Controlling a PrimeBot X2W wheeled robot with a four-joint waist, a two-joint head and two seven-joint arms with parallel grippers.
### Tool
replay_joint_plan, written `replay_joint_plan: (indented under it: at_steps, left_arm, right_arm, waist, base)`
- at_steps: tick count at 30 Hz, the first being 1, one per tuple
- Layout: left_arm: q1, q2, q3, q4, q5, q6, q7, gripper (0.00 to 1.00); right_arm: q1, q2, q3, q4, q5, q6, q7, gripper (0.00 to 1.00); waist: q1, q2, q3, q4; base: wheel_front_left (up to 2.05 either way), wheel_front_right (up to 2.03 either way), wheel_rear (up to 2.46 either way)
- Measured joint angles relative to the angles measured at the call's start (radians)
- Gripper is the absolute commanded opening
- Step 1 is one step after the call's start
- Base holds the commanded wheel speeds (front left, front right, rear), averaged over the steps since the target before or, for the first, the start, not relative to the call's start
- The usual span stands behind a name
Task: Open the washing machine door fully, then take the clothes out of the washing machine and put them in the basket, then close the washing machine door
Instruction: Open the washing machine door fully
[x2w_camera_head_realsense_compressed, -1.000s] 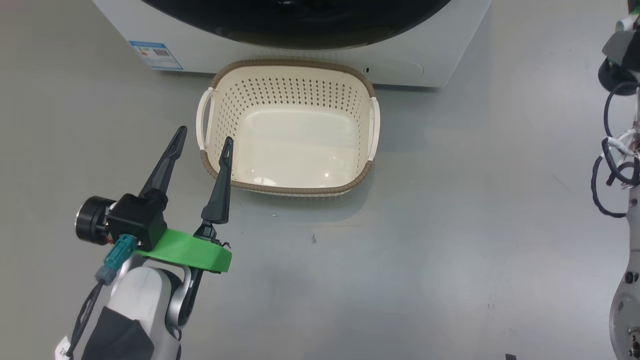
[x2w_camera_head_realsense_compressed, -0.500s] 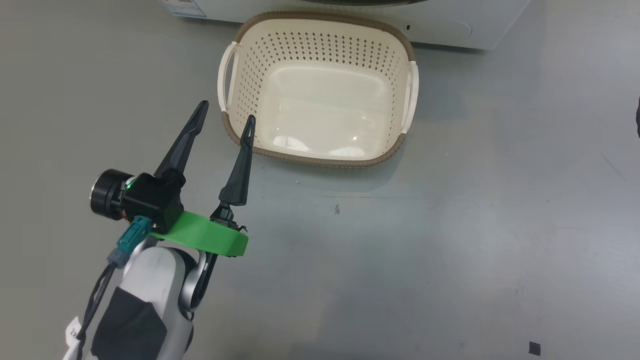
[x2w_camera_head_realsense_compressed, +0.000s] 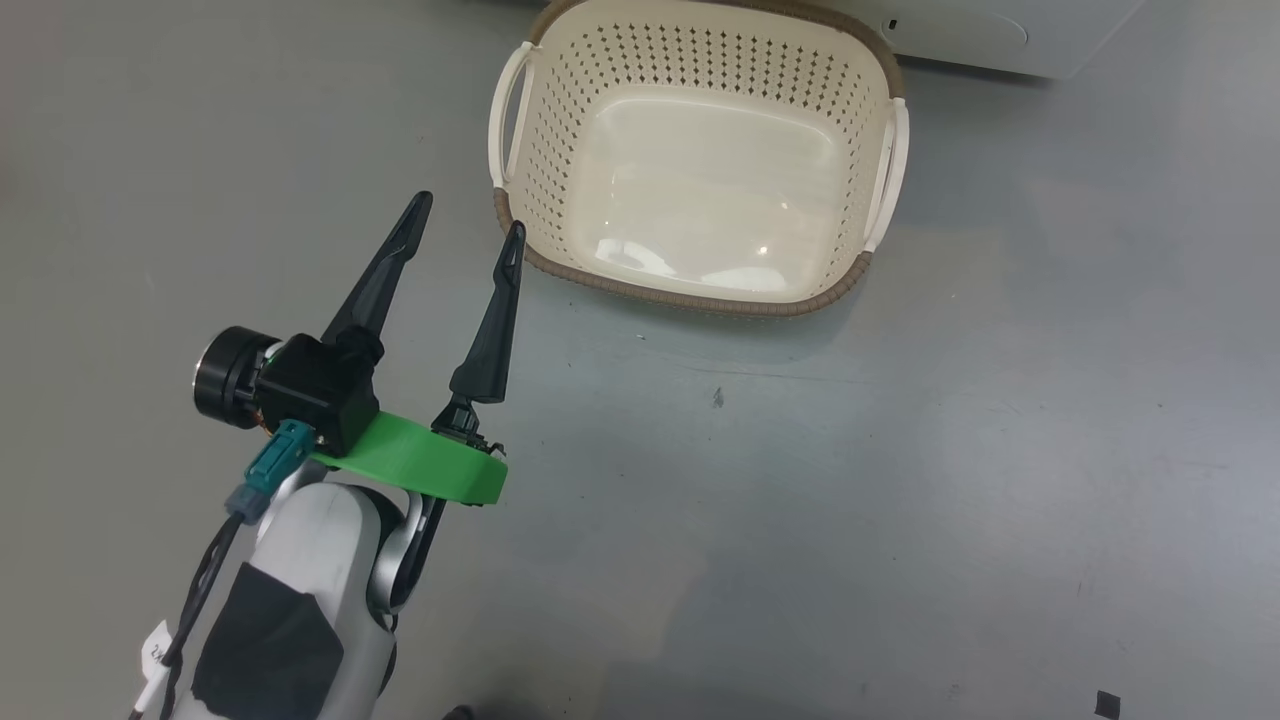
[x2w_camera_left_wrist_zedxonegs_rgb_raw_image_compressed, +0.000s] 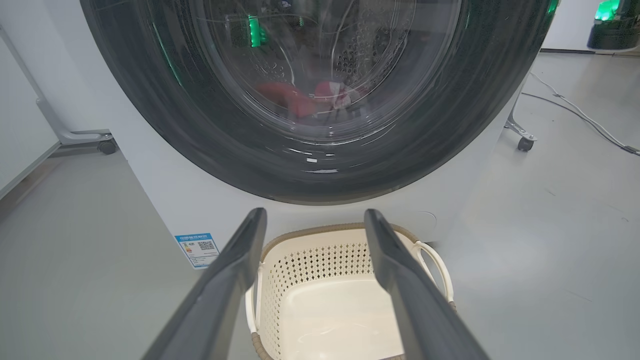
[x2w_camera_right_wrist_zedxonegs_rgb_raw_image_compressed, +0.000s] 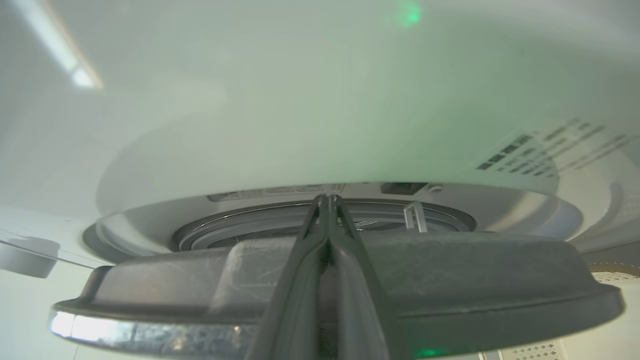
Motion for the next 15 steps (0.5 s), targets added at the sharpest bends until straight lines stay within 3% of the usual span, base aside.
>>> replay_joint_plan:
  at_steps: [9,15]
  left_arm:
    - [-0.003,-0.004,0.003,0.009,0.0,0.0,0.0,1.0]
    - [-0.009,-0.006,0.012,0.018,0.003,0.0,0.0,1.0]
  right_arm:
    - [-0.029,-0.008,0.0,0.045,0.021,0.002,0.059,0.0]
    - [-0.033,-0.014,0.001,0.079,0.05,0.029,0.105,0.0]
  waist:
    - [0.0,0.0,0.001,0.005]
    - [0.0,0.0,-0.006,0.0]
  base:
    - [0.0,0.0,0.0]
    - [0.0,0.0,0.0]
